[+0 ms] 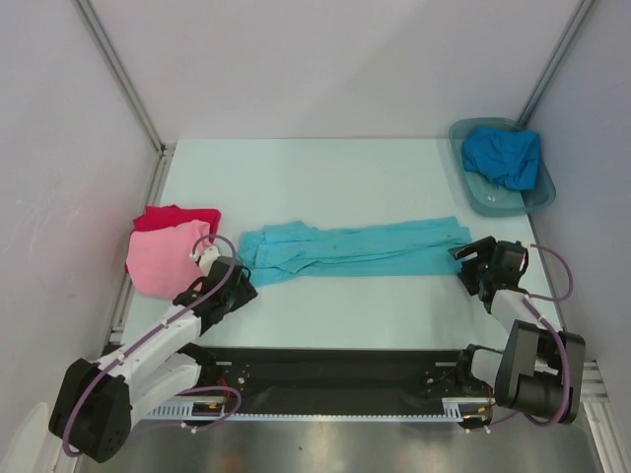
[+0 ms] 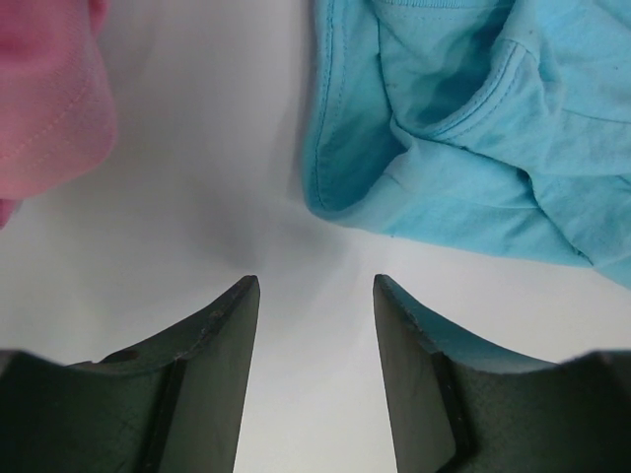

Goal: Fold and stack the t-shirts
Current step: Fold the tshirt

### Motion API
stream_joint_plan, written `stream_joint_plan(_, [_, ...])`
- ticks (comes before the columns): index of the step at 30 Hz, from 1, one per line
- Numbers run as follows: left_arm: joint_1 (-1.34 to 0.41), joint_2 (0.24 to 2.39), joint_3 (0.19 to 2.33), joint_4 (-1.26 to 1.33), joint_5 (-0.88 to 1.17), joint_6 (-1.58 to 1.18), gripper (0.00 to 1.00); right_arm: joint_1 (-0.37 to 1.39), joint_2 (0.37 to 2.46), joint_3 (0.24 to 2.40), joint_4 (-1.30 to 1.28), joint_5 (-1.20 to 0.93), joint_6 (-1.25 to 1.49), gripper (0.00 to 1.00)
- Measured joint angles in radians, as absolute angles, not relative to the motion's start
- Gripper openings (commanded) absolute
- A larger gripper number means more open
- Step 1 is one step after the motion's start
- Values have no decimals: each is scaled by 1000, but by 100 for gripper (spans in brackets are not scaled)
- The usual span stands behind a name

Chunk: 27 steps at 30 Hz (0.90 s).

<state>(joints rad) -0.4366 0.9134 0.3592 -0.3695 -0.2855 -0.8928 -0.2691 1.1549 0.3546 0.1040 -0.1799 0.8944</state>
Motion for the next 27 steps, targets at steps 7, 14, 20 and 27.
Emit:
stream_joint_plan(7, [-437, 912, 348, -328, -312, -892, 56, -308, 1155, 341, 149, -227, 906, 81])
stream_joint_plan(14, [-437, 832, 300, -318, -320, -908, 56, -310, 1117, 341, 147, -253, 916, 80])
stream_joint_plan(20, [-437, 805, 276, -318, -338, -917, 57, -311, 1114, 341, 144, -259, 916, 80])
stream_joint_plan(27, [-438, 878, 276, -248, -339, -927, 57, -316, 1116, 341, 143, -271, 915, 81])
